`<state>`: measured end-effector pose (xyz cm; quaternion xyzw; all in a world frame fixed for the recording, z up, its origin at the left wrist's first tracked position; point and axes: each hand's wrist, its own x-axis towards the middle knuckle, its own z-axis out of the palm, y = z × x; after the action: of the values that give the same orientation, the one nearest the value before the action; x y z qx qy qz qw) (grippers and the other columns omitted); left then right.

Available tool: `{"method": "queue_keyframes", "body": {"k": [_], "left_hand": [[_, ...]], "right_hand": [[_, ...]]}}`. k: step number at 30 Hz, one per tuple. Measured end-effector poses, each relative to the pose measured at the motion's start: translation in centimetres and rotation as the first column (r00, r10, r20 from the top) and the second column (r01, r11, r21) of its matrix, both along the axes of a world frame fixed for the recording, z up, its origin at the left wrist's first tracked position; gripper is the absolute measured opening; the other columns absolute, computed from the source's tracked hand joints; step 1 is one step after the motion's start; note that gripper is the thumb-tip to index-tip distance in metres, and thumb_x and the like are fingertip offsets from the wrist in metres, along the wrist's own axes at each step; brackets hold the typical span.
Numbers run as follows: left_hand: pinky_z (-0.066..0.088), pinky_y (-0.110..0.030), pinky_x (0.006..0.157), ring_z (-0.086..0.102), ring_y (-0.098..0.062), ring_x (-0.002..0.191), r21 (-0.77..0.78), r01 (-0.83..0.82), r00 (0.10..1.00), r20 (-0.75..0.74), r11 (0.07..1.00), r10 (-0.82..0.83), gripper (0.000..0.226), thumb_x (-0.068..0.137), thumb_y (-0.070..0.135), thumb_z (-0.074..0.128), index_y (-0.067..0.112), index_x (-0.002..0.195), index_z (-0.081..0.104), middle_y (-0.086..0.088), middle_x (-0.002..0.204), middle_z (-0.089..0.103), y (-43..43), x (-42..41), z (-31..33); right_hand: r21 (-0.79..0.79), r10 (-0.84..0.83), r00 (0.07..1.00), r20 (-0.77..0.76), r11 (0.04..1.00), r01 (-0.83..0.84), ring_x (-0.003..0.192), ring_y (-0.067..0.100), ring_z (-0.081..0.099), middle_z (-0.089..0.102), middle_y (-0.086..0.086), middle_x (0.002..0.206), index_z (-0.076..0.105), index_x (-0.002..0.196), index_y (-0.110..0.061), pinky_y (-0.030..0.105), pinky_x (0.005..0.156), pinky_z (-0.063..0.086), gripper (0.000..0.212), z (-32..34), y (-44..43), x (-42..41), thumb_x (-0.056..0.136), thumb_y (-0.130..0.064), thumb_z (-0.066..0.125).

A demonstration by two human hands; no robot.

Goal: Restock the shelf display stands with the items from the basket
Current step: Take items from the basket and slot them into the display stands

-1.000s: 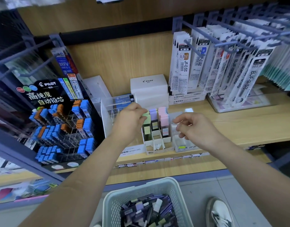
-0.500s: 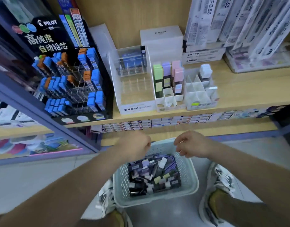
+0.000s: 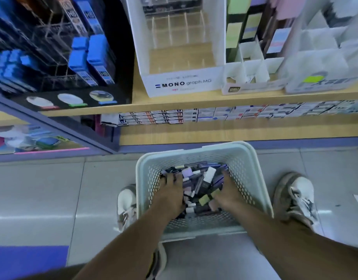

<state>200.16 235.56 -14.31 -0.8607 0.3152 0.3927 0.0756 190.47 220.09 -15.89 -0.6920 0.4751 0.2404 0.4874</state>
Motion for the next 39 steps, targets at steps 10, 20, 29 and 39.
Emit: {"method": "queue_keyframes", "body": {"k": [10, 20, 29, 39], "left_hand": [[0.047, -0.05, 0.092, 0.024, -0.048, 0.133, -0.015, 0.079, 0.995, 0.055, 0.997, -0.078, 0.088, 0.078, 0.008, 0.068, 0.026, 0.144, 0.012, -0.016, 0.152, 0.0, 0.1, -0.7, -1.6], [0.049, -0.04, 0.085, 0.057, -0.034, 0.102, -0.061, -0.031, 0.995, 0.088, 0.998, 0.036, 0.059, 0.081, 0.017, 0.068, 0.01, 0.132, 0.038, -0.019, 0.136, 0.03, 1.1, -0.2, -0.9], [0.049, -0.039, 0.087, 0.057, -0.032, 0.107, -0.141, -0.008, 0.999, 0.03, 0.99, 0.013, 0.047, 0.083, 0.014, 0.062, 0.013, 0.127, 0.046, -0.012, 0.121, 0.056, 1.2, -0.3, -1.5], [0.06, -0.034, 0.069, 0.067, -0.022, 0.079, -0.132, -0.907, 0.388, -0.63, 0.4, 0.673, 0.007, 0.09, 0.005, 0.061, 0.007, 0.095, 0.065, -0.012, 0.087, 0.067, -0.4, 1.2, 1.6]], "right_hand": [[0.026, 0.457, 0.886, -0.081, 0.89, -0.456, 0.131, 0.031, 0.043, 0.031, 0.01, 0.149, 0.03, 0.149, -0.029, 0.034, 0.105, 0.041, 0.111, -0.9, 0.0, 0.7, 0.057, -0.033, 0.091], [0.109, 0.748, 0.66, -0.074, 0.663, -0.74, 0.13, 0.025, 0.046, 0.039, 0.006, 0.15, 0.029, 0.151, -0.022, 0.031, 0.105, 0.041, 0.099, -0.2, -0.4, 1.1, 0.07, -0.028, 0.086], [-0.163, 0.806, 0.568, -0.167, 0.546, -0.822, 0.107, 0.026, 0.057, 0.043, 0.006, 0.131, 0.054, 0.131, -0.034, 0.03, 0.086, 0.046, 0.047, 0.7, -0.6, 0.5, 0.086, -0.041, 0.069], [0.337, 0.239, 0.971, 0.006, 0.914, -0.227, 0.085, 0.017, 0.065, 0.062, 0.0, 0.103, 0.053, 0.125, -0.024, 0.033, 0.068, 0.058, 0.036, 5.3, -3.1, 1.4, 0.092, -0.023, 0.066]]}}
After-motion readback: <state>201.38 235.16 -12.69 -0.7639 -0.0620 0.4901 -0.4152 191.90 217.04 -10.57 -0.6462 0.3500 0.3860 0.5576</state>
